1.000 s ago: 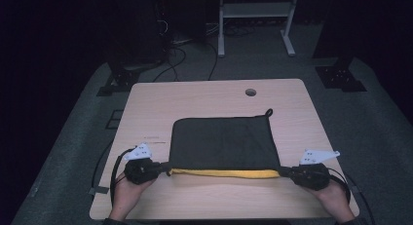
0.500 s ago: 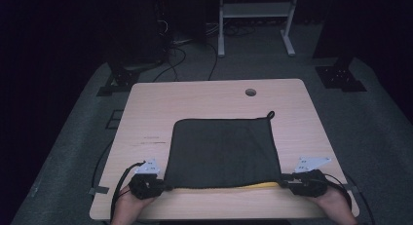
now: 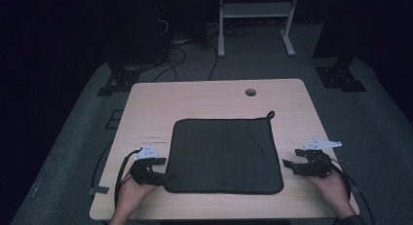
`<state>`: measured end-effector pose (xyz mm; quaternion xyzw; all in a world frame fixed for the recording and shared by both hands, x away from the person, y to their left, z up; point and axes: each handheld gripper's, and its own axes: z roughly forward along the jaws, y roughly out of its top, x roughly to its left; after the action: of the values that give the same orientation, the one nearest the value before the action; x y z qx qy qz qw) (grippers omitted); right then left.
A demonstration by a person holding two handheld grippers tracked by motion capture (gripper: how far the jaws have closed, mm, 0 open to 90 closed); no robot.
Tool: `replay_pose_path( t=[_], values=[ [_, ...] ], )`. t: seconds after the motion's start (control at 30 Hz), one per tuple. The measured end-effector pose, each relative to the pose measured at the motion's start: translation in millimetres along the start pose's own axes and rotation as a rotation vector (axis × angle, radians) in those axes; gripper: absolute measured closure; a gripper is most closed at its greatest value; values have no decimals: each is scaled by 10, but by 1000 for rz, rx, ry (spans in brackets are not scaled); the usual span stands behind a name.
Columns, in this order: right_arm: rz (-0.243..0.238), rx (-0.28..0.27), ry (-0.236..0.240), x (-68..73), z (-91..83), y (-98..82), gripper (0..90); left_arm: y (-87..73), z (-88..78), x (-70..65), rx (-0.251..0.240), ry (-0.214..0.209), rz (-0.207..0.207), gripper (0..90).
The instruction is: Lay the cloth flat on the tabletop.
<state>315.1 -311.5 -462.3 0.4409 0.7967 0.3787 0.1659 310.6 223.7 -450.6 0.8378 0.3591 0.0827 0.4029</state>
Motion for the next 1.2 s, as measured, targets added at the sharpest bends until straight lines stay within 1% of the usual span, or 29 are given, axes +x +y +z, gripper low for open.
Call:
replay_pose_path(
  t=[0.03, 0.1, 0.17, 0.2, 0.27, 0.3, 0.33, 0.4, 0.47, 0.53, 0.57, 0.6, 0.7, 0.77, 0.8, 0.83, 0.9, 1.0, 1.1, 1.17, 1.2],
  values=[
    [16, 2, -27, -46, 23, 10, 237, 6, 24, 35, 3, 12, -4, 169],
    [42, 5, -69, -143, 72, 19, 221, 27, 73, 98, 15, 35, -25, 115],
    [67, 7, -105, -229, 118, 16, 207, 49, 109, 150, 15, 66, -26, 78],
    [78, 11, -123, -270, 142, 10, 198, 62, 122, 173, 12, 70, -31, 75],
    [117, 19, -123, -355, 182, -7, 196, 90, 145, 217, 4, 89, -33, 72],
    [131, 21, -131, -394, 200, -15, 195, 97, 152, 241, -7, 95, -35, 71],
    [144, 25, -138, -426, 215, -22, 189, 107, 162, 266, -5, 102, -39, 72],
    [150, 15, -156, -466, 226, -31, 186, 124, 185, 309, 0, 125, -40, 67],
    [155, -5, -173, -498, 244, -44, 147, 142, 206, 347, -2, 144, -53, 55],
    [148, 7, -217, -523, 266, -35, 127, 161, 228, 382, -8, 166, -54, 55],
    [139, 17, -240, -533, 283, -24, 103, 169, 241, 397, -12, 174, -60, 54],
    [145, 22, -234, -547, 289, -19, 98, 180, 253, 417, -11, 181, -61, 54],
    [137, 21, -231, -555, 289, -19, 100, 193, 305, 462, -29, 199, -73, 51],
    [137, 22, -228, -551, 290, -18, 100, 194, 350, 488, -18, 212, -72, 51],
    [137, 22, -228, -551, 290, -18, 101, 203, 372, 503, 0, 218, -70, 51],
    [137, 22, -228, -551, 290, -18, 101, 203, 372, 503, 0, 218, -70, 51],
    [130, 21, -224, -549, 291, -19, 100, 235, 426, 540, 14, 236, -69, 51],
    [127, 22, -219, -542, 290, -21, 100, 267, 476, 571, 16, 258, -76, 51],
    [124, 21, -217, -540, 290, -20, 101, 267, 514, 600, 14, 277, -84, 60],
    [124, 21, -216, -541, 290, -21, 101, 263, 523, 613, 16, 280, -89, 60],
    [122, 21, -214, -540, 291, -20, 101, 252, 539, 636, 22, 290, -100, 60]
  ],
)
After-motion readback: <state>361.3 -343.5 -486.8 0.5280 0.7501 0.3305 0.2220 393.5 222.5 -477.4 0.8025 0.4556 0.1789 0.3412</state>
